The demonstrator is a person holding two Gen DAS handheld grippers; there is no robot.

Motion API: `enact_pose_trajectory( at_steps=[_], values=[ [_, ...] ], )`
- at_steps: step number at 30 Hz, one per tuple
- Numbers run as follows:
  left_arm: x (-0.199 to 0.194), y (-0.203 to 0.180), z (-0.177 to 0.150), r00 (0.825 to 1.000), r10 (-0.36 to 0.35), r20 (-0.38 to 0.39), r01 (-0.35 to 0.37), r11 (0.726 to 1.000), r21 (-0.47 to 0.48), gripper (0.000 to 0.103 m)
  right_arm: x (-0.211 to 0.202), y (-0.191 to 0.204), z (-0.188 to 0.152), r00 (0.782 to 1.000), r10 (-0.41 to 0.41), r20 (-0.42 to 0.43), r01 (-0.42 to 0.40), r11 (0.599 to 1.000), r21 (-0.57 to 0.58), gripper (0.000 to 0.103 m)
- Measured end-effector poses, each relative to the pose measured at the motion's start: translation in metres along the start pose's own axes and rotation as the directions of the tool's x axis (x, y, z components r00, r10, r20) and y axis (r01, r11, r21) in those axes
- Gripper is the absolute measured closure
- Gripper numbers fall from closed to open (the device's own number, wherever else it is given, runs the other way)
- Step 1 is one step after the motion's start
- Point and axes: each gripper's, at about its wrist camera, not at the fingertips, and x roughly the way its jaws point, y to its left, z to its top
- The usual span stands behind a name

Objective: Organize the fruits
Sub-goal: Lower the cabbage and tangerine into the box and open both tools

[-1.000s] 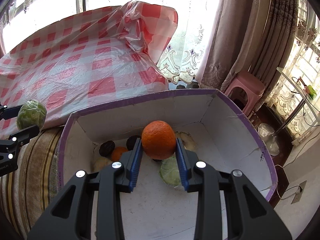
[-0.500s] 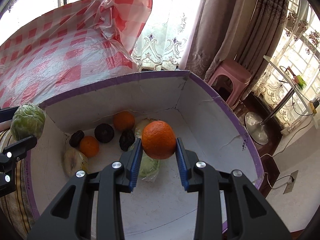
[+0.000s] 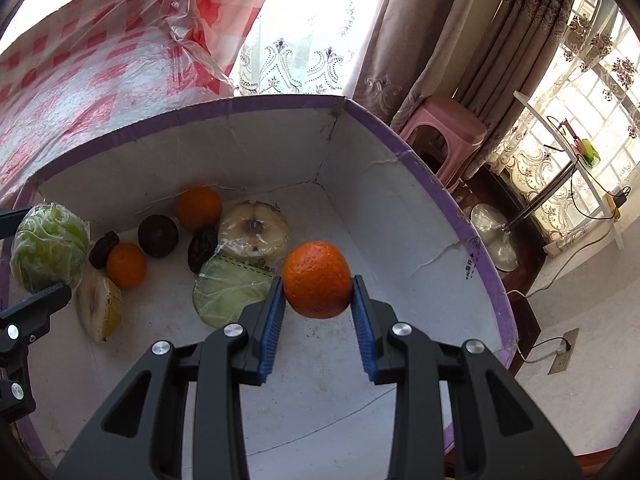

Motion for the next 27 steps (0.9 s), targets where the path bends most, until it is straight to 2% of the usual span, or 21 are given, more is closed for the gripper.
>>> enact_pose_trajectory(
  at_steps=[7,13,27],
  values=[
    [0.017,-0.017,0.007,0.998,-0.034,-0.052,0.036,0.999,0.04,0.045,0.018,-0.006,-0.003,0.997,-0.046,-0.064,0.044,0.998,-0.037,0.07],
    [0.036,-0.031,0.01,0.992,-0.05,-0.112,0.059,0.995,0.083,0.045,0.031,-0.001,-0.004,0.992,-0.059,-0.111,0.048,0.995,-0.092,0.069],
    [0.059,-0.037,0.011,0.978,-0.074,-0.194,0.096,0.99,0.106,0.045,0.051,0.012,-0.006,0.975,-0.111,-0.191,0.075,0.98,-0.184,0.069]
  ],
)
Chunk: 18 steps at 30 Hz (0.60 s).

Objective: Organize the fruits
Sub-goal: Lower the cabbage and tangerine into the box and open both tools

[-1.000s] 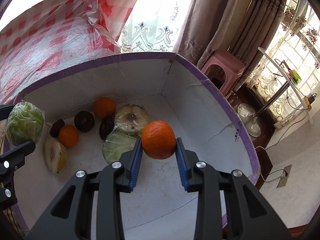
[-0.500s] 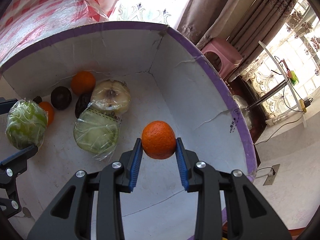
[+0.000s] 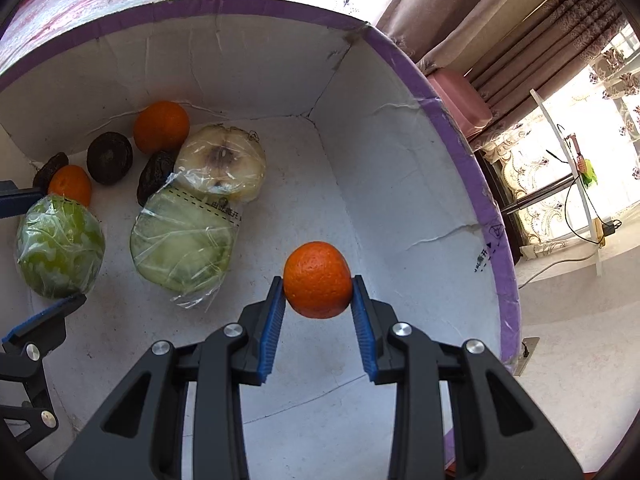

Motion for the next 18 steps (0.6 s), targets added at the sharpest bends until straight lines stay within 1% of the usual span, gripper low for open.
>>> enact_pose_trajectory(
  at_steps=[5,13,15,16,17,18],
  values=[
    [0.002,0.005,0.003,1.0,-0.005,-0.005,0.005,1.0,0.004,0.045,0.006,0.008,0.0,0.999,-0.017,-0.029,0.016,0.999,-0.036,0.069],
    [0.009,0.004,0.008,0.999,-0.02,-0.041,0.02,1.0,0.016,0.045,0.014,0.016,0.001,0.997,-0.046,-0.061,0.041,0.996,-0.083,0.068],
    [0.011,0.004,0.009,0.999,-0.021,-0.046,0.022,1.0,0.019,0.045,0.014,0.017,0.001,0.997,-0.052,-0.06,0.046,0.995,-0.084,0.066],
    [0.011,0.004,0.01,0.999,-0.022,-0.049,0.023,1.0,0.02,0.045,0.014,0.016,0.002,0.997,-0.054,-0.061,0.049,0.995,-0.083,0.062],
    [0.011,0.004,0.011,0.998,-0.024,-0.051,0.025,0.999,0.021,0.045,0.014,0.017,0.002,0.997,-0.055,-0.062,0.049,0.995,-0.086,0.061],
    [0.012,0.004,0.011,0.998,-0.025,-0.052,0.027,0.999,0.022,0.044,0.013,0.018,0.002,0.996,-0.059,-0.06,0.053,0.994,-0.09,0.056]
  ],
)
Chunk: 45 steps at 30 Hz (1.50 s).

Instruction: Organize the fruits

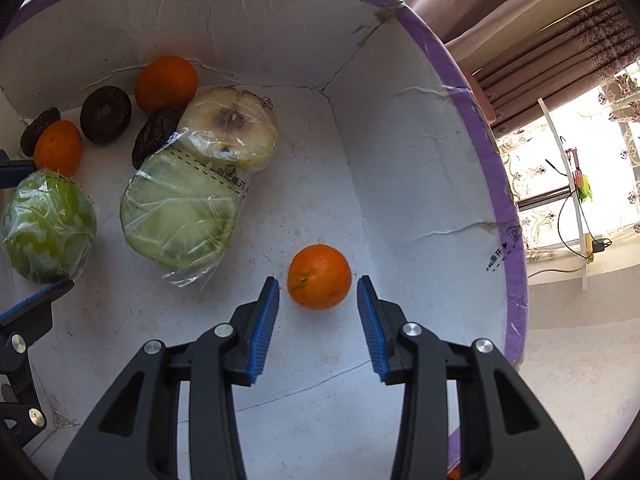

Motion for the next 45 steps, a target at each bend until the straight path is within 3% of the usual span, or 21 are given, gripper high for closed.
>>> enact_pose_trajectory(
  at_steps=[3,10,17,19,24,36,45],
  values=[
    [0.001,0.0,0.001,1.0,0.0,0.0,0.0,1.0,-0.001,0.044,-0.002,0.002,-0.001,1.0,-0.002,0.008,0.002,1.0,0.004,0.048],
    [0.002,0.002,0.002,1.0,-0.004,0.006,0.005,1.0,-0.008,0.042,-0.006,0.0,0.0,1.0,-0.01,0.017,0.01,1.0,0.007,0.039],
    [-0.001,0.002,0.0,1.0,-0.005,0.013,0.005,1.0,-0.014,0.042,-0.009,-0.001,-0.001,1.0,-0.013,0.026,0.013,1.0,0.011,0.037],
    [-0.003,0.002,-0.002,1.0,-0.006,0.019,0.007,1.0,-0.017,0.04,-0.011,-0.004,-0.001,0.999,-0.01,0.042,0.01,1.0,0.019,0.029],
    [-0.012,0.002,-0.005,0.999,0.01,0.053,-0.008,0.999,-0.032,0.028,-0.016,-0.007,-0.003,0.998,-0.008,0.064,0.005,0.999,0.041,0.022],
    [-0.05,0.003,-0.025,0.982,0.049,0.18,-0.039,0.998,-0.058,0.02,-0.053,-0.047,-0.009,0.976,0.006,0.216,-0.054,0.975,0.217,0.016],
    [-0.068,-0.001,-0.031,0.977,0.052,0.208,-0.039,0.997,-0.065,0.02,-0.076,-0.056,-0.016,0.963,0.011,0.269,-0.091,0.954,0.286,0.014]
  ],
)
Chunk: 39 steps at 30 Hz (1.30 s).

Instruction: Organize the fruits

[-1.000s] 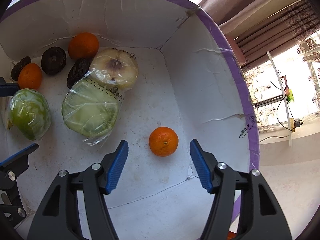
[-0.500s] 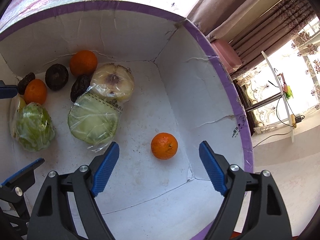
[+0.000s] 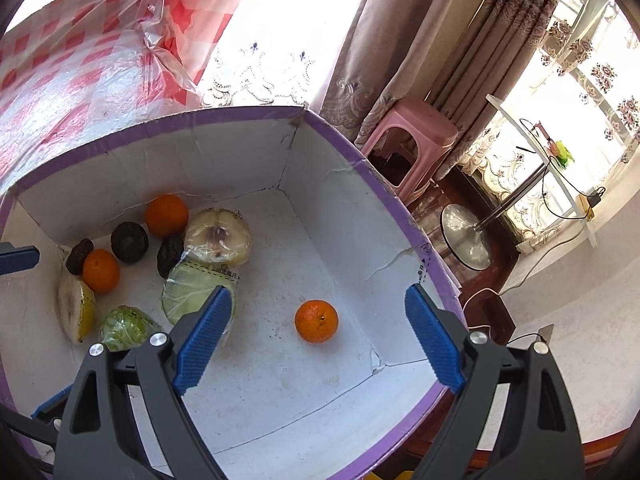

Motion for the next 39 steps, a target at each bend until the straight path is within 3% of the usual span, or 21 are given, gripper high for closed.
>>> enact_pose_trajectory(
  at_steps=[10,13,24,31,39],
  values=[
    [-0.004,0.006,-0.008,0.999,0.002,0.036,-0.001,0.999,-0.037,0.02,-0.018,0.001,-0.006,0.998,0.035,0.061,-0.04,0.995,0.086,0.014],
    [-0.01,0.011,-0.012,0.998,0.003,0.06,0.001,0.997,-0.073,0.016,-0.026,0.002,-0.009,0.996,0.044,0.084,-0.054,0.991,0.125,0.014],
    [-0.037,0.038,-0.045,0.995,0.005,0.095,0.016,0.973,-0.229,0.015,-0.072,0.001,-0.019,0.987,0.035,0.157,-0.066,0.978,0.197,0.009],
    [-0.056,0.049,-0.063,0.986,0.017,0.167,0.035,0.953,-0.301,0.014,-0.093,0.012,-0.041,0.986,0.059,0.155,-0.091,0.974,0.206,0.009],
    [-0.06,0.047,-0.065,0.984,0.072,0.162,-0.019,0.951,-0.307,0.014,-0.094,0.022,-0.048,0.987,0.073,0.146,-0.101,0.974,0.201,0.009]
  ],
)
